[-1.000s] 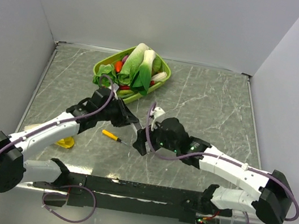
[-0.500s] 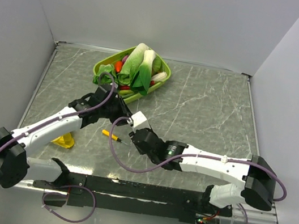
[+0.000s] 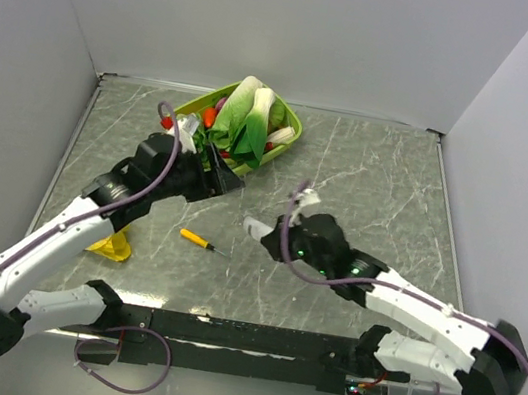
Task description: Unload the batteries from the remote control
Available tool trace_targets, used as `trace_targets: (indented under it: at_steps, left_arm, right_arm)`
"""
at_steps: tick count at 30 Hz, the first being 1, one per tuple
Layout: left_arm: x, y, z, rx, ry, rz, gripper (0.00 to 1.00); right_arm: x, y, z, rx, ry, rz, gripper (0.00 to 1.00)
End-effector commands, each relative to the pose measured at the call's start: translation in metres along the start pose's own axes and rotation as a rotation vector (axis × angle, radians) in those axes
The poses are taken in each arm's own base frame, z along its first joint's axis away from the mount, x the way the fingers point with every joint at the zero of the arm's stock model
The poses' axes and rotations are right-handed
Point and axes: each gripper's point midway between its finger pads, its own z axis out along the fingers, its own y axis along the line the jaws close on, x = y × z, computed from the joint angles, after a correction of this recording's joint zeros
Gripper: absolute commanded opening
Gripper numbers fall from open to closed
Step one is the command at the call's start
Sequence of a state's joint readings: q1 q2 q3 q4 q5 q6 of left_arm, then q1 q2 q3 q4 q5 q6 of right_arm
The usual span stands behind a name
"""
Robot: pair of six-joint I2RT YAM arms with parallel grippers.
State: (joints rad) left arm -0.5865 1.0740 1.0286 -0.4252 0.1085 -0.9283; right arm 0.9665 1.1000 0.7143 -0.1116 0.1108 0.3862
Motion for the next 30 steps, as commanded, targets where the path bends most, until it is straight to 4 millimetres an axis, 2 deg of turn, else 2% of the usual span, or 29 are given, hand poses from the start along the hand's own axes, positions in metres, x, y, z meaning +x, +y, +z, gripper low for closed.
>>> trace_targets:
  at_steps: [1,2,3,5,6,7,10,12,15,16,17,19,21,25,27,28,30]
  left_arm:
    - [0.011,-0.019,-0.013,0.177,0.016,0.092,0.79]
    - [0.013,-0.024,-0.017,0.223,0.009,0.090,0.78]
    - [0.022,-0.015,-0.013,0.225,0.024,0.080,0.78]
    - [0.025,-0.019,-0.014,0.270,0.023,0.083,0.77]
    - [0.029,-0.017,-0.012,0.280,0.036,0.095,0.76]
    - [0.029,-0.020,-0.013,0.304,0.033,0.137,0.76]
    - [0.035,-0.027,-0.017,0.353,0.070,0.240,0.75]
    - [0.035,-0.027,-0.020,0.339,0.089,0.261,0.76]
    - [0.042,-0.030,-0.027,0.390,0.103,0.265,0.77]
    - [0.046,-0.035,-0.033,0.434,0.110,0.277,0.78]
    - [0.054,-0.033,-0.033,0.460,0.133,0.283,0.78]
    - [0.068,-0.041,-0.043,0.562,0.192,0.326,0.78]
    - [0.080,-0.040,-0.049,0.597,0.258,0.367,0.78]
    - [0.086,-0.039,-0.053,0.618,0.297,0.397,0.79]
    - [0.088,-0.048,-0.059,0.688,0.294,0.395,0.78]
    - [0.097,-0.046,-0.063,0.720,0.331,0.387,0.78]
    - [0.099,-0.050,-0.068,0.761,0.346,0.367,0.78]
  right_arm:
    - [-0.038,0.028,-0.026,-0.262,-0.160,0.231,0.00]
    - [-0.047,0.030,-0.035,-0.284,-0.198,0.236,0.00]
    - [-0.047,0.027,-0.036,-0.270,-0.204,0.239,0.00]
    - [-0.052,0.022,-0.040,-0.242,-0.216,0.221,0.00]
    - [-0.046,0.022,-0.040,-0.247,-0.180,0.196,0.00]
    - [-0.051,0.021,-0.043,-0.246,-0.182,0.140,0.00]
    - [-0.046,0.022,-0.054,-0.255,-0.133,0.076,0.00]
    - [-0.050,0.022,-0.062,-0.258,-0.151,0.083,0.00]
    - [-0.059,0.035,-0.079,-0.349,-0.228,0.103,0.00]
    - [-0.062,0.045,-0.087,-0.418,-0.253,0.100,0.00]
    - [-0.062,0.049,-0.089,-0.442,-0.256,0.097,0.00]
    - [-0.061,0.058,-0.095,-0.501,-0.243,0.081,0.01]
    - [-0.059,0.062,-0.097,-0.523,-0.232,0.071,0.01]
    - [-0.063,0.067,-0.107,-0.563,-0.266,0.062,0.02]
    - [-0.067,0.069,-0.112,-0.579,-0.284,0.043,0.02]
    - [-0.066,0.070,-0.113,-0.583,-0.283,0.041,0.02]
    - [-0.069,0.071,-0.117,-0.591,-0.297,0.029,0.02]
